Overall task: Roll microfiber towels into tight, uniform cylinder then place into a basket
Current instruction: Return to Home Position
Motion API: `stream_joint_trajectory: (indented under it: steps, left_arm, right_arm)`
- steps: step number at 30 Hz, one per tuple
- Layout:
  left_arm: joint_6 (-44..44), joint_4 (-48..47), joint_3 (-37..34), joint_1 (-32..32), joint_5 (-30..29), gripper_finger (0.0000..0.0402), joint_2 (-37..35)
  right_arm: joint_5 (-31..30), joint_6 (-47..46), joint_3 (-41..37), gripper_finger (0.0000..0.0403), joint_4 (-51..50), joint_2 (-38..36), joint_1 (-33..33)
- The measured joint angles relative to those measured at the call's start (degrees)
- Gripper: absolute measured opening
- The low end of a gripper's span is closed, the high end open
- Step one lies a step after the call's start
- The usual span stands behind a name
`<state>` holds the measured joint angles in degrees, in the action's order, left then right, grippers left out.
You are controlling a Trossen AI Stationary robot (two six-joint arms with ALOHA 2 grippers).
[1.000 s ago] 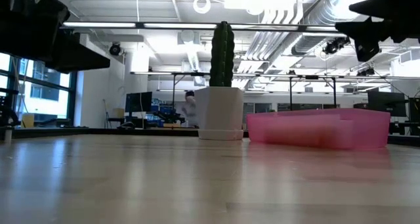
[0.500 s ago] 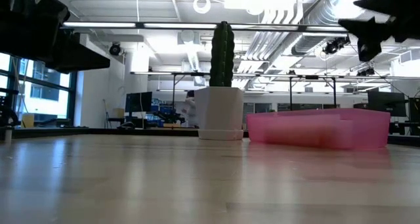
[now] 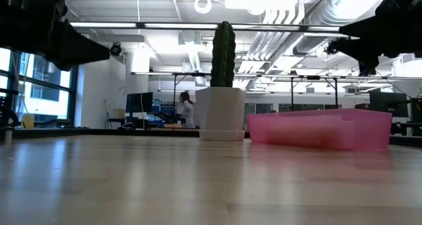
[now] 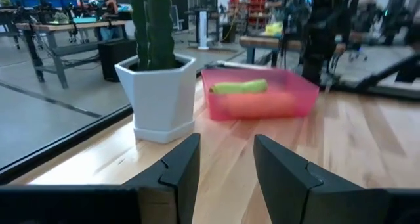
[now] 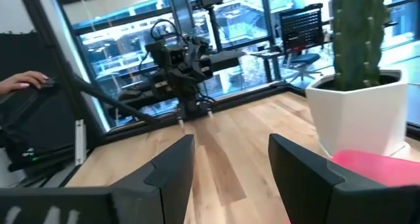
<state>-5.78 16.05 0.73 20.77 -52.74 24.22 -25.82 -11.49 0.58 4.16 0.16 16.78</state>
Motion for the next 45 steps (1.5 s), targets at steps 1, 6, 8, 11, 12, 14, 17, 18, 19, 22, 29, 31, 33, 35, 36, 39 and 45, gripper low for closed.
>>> stream_joint_trajectory:
  steps: [1,6,8,11,12,14,17,18,19,22,29,31,33,35,36,39,45]
  left_arm:
    - [0.00,0.01,0.01,-0.28,0.12,0.0131,-0.82]
    - [0.00,0.07,0.01,-3.79,0.08,0.0131,-4.28]
    - [0.00,0.00,0.01,-5.97,0.08,0.0131,-5.37]
    - [0.00,0.11,0.01,-9.64,0.08,0.0131,-6.48]
    - [0.00,0.02,0.01,-11.08,0.08,0.0131,-6.64]
    - [0.00,0.06,0.01,-14.04,0.07,0.0131,-7.01]
    - [0.00,0.04,0.01,-18.30,0.06,0.0131,-7.03]
    - [0.00,0.07,0.01,-19.61,0.06,0.0131,-7.03]
    - [0.00,0.04,0.01,-20.86,0.06,0.0131,-7.03]
    - [0.00,0.06,0.01,-24.44,0.07,0.0131,-7.03]
    - [0.00,0.05,0.01,-33.21,0.08,0.0131,-7.05]
    - [0.00,0.05,0.01,-35.94,0.08,0.0131,-7.05]
    - [0.00,0.04,0.01,-38.56,0.08,0.0131,-7.05]
    - [0.00,0.04,0.01,-41.11,0.08,0.0131,-7.05]
    - [0.00,0.04,0.01,-42.34,0.08,0.0131,-7.05]
    - [0.00,0.04,0.01,-45.63,0.06,0.0131,-7.05]
    - [0.00,0.06,0.01,-50.25,0.07,0.0131,-7.05]
  right_arm:
    - [0.00,0.00,0.00,0.0188,0.00,0.00,-0.51]
    - [0.00,0.01,0.00,0.0188,0.02,0.00,-4.13]
    - [0.00,0.02,-0.02,0.0188,0.03,0.00,-6.10]
    - [0.02,0.00,-0.02,0.0188,0.07,0.00,-9.61]
    - [0.02,0.00,-0.02,0.0188,0.07,0.02,-10.90]
    - [0.02,0.00,-0.02,0.0188,0.09,0.02,-13.63]
    - [0.02,0.02,-0.02,0.0188,0.09,0.02,-18.13]
    - [0.02,0.00,-0.02,0.0188,0.09,0.02,-19.80]
    - [0.02,0.00,-0.04,0.0188,0.09,0.02,-21.39]
    - [0.02,0.00,-0.04,0.0188,0.09,0.02,-26.23]
    - [0.04,0.00,-0.07,0.0188,0.09,0.04,-38.08]
    - [0.04,0.00,-0.07,0.0188,0.09,0.04,-41.59]
    - [0.04,0.01,-0.07,0.0188,0.09,0.07,-44.85]
    - [0.04,0.00,-0.07,0.0188,0.09,0.07,-47.83]
    - [0.04,0.00,-0.07,0.0188,0.09,0.07,-49.27]
    - [0.04,0.02,-0.07,0.0188,0.09,0.07,-53.51]
    - [0.04,0.00,-0.09,0.0188,0.09,0.07,-60.96]
